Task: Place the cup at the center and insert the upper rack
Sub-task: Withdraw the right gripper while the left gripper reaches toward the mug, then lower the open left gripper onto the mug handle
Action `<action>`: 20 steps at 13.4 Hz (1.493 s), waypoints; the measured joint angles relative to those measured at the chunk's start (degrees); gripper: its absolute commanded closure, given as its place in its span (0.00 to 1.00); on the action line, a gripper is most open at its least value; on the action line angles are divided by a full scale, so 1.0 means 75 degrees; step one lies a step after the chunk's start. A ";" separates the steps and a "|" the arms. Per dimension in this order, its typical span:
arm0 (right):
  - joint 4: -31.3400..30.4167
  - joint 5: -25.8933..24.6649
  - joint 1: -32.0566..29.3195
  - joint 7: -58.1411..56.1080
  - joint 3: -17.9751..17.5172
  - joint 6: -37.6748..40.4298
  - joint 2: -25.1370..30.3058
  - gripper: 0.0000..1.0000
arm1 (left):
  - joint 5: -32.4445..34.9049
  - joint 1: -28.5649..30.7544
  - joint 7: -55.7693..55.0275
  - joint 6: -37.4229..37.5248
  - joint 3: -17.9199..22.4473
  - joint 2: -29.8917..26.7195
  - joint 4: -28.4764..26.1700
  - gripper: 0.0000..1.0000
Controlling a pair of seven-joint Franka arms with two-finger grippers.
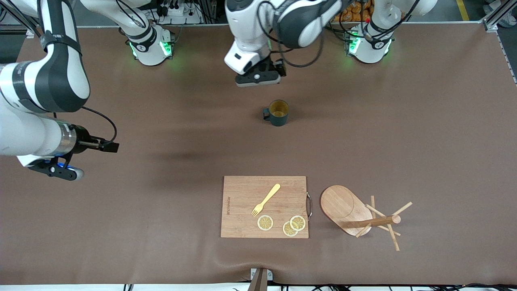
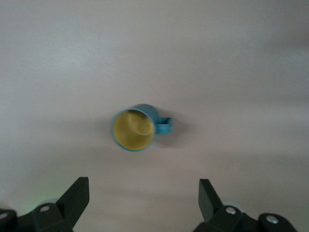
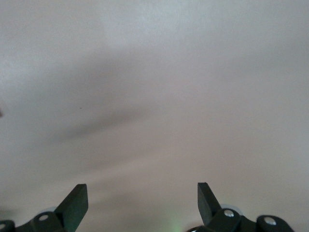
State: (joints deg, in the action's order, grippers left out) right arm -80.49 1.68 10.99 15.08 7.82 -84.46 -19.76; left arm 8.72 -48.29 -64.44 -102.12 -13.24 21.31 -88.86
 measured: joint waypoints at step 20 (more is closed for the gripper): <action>-0.2224 -0.0206 -0.1231 -0.2545 -0.0009 -0.0837 0.2634 0.00 | 0.4915 -0.1795 -0.6267 -0.1915 -0.0010 0.2152 -0.1052 0.00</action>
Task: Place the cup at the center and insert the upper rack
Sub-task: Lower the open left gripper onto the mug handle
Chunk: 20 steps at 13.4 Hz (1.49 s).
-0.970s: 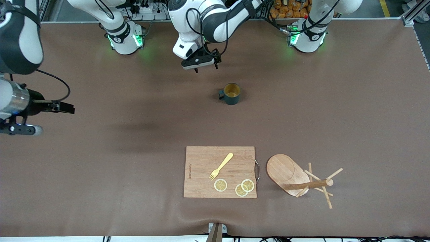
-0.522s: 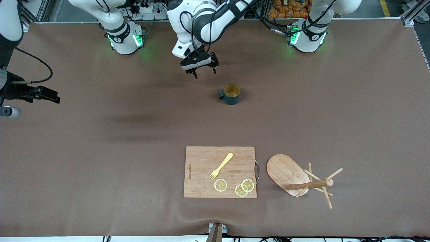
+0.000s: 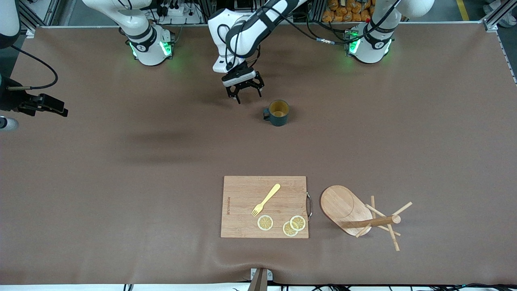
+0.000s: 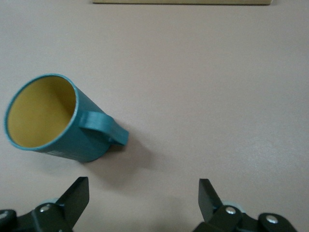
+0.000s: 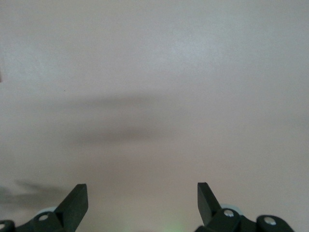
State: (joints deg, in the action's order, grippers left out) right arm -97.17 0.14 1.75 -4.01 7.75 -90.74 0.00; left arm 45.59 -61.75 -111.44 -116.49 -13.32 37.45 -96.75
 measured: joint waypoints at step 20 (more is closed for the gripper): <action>0.1038 -0.0231 0.0015 -0.0195 -0.0222 -0.0475 0.0048 0.00 | 0.3955 -0.0706 -0.3235 0.1808 0.0114 0.1382 -0.0049 0.00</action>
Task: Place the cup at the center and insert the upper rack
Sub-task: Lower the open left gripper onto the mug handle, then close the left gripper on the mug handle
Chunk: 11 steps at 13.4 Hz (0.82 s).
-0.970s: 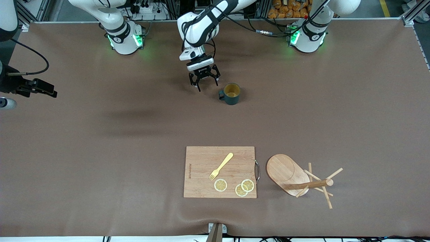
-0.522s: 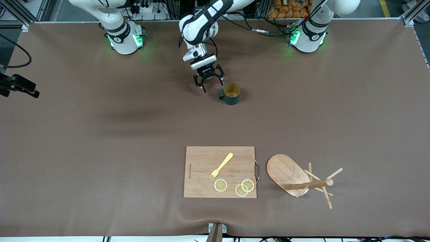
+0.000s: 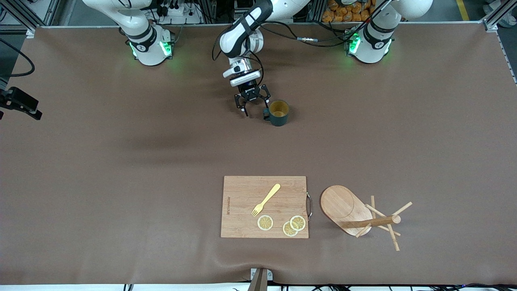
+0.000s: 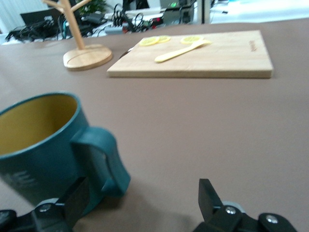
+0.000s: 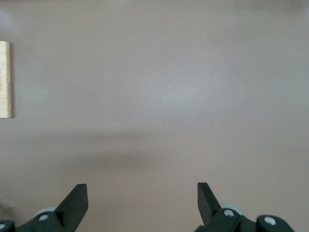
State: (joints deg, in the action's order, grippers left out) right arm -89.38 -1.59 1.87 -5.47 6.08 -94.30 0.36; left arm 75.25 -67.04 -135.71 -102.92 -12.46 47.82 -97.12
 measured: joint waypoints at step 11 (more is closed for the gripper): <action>0.0532 -0.0001 0.0297 0.0028 0.0052 0.0312 0.0001 0.00 | 0.1058 0.0021 -0.0530 0.0082 0.0326 0.0484 0.0132 0.00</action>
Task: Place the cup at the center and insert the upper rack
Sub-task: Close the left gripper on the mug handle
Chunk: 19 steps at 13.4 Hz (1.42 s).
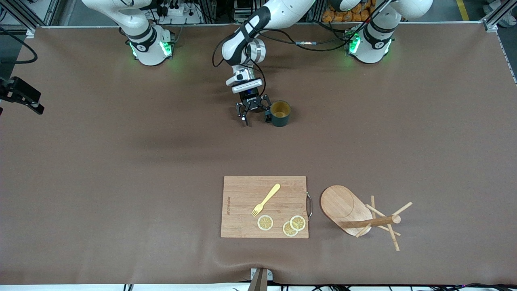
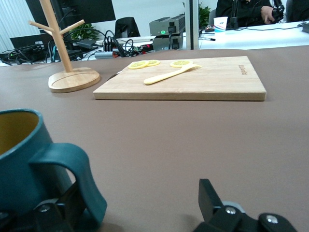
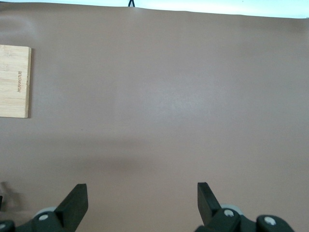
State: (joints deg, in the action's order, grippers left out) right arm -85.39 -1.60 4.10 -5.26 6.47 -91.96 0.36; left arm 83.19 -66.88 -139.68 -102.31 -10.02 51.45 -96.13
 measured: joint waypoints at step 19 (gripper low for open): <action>0.0004 0.0113 -0.0184 0.0685 0.0022 0.0286 -0.0015 0.00 | 0.0055 0.0050 -0.1240 0.0004 0.0228 0.0186 0.0283 1.00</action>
State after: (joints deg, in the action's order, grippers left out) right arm -85.36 -0.76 2.72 -0.12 6.63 -89.82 0.25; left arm 83.61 -66.51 -148.99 -102.28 -8.31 52.84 -94.01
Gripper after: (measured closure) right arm 0.000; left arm 0.916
